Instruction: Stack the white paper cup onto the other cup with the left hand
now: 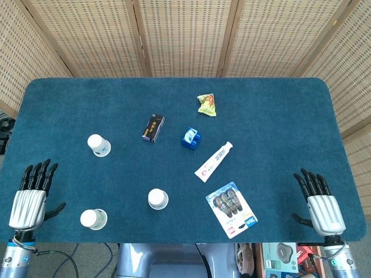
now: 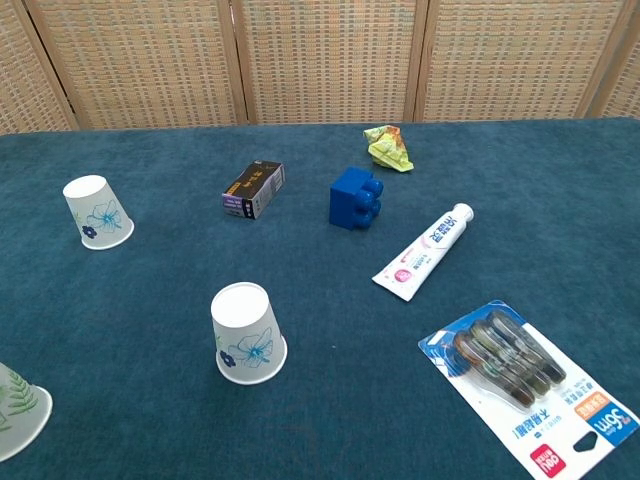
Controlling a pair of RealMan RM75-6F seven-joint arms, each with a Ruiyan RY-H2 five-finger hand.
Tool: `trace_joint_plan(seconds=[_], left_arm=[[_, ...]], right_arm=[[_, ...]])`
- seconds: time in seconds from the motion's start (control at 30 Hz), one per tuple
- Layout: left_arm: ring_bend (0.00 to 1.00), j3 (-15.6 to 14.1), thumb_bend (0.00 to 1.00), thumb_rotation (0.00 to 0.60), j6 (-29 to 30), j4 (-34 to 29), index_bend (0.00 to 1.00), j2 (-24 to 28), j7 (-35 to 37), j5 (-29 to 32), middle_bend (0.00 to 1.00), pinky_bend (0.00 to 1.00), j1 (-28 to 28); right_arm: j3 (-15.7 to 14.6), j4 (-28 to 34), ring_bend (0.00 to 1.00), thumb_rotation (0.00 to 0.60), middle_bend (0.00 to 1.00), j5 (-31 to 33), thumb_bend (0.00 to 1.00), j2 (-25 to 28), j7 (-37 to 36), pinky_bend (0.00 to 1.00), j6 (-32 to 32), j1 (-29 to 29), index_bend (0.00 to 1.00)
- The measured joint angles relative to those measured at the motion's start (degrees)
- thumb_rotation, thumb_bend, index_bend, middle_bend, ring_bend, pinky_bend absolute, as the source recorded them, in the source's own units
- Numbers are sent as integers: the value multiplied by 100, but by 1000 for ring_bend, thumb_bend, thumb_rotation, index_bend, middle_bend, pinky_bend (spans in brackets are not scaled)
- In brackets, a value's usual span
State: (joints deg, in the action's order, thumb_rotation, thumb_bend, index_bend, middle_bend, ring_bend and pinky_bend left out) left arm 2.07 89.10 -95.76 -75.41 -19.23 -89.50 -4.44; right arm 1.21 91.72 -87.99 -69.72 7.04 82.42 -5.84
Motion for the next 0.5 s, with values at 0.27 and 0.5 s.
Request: trace_joint_plan(seconds=[0.27,0.5], left_arm=[[0,-7,171,600,-292,-570,0,260,-252,-277,0,0,-262],[0,120,171,600,-1118,-1266,0,554,-626,-209,0,0,-769]], right_arm=[[-7,6,0,600,0,-7,0,-11,31,0,-6,1,0],[-9,16,0,600,0,-13,0,-7,36,0,2,6,0]])
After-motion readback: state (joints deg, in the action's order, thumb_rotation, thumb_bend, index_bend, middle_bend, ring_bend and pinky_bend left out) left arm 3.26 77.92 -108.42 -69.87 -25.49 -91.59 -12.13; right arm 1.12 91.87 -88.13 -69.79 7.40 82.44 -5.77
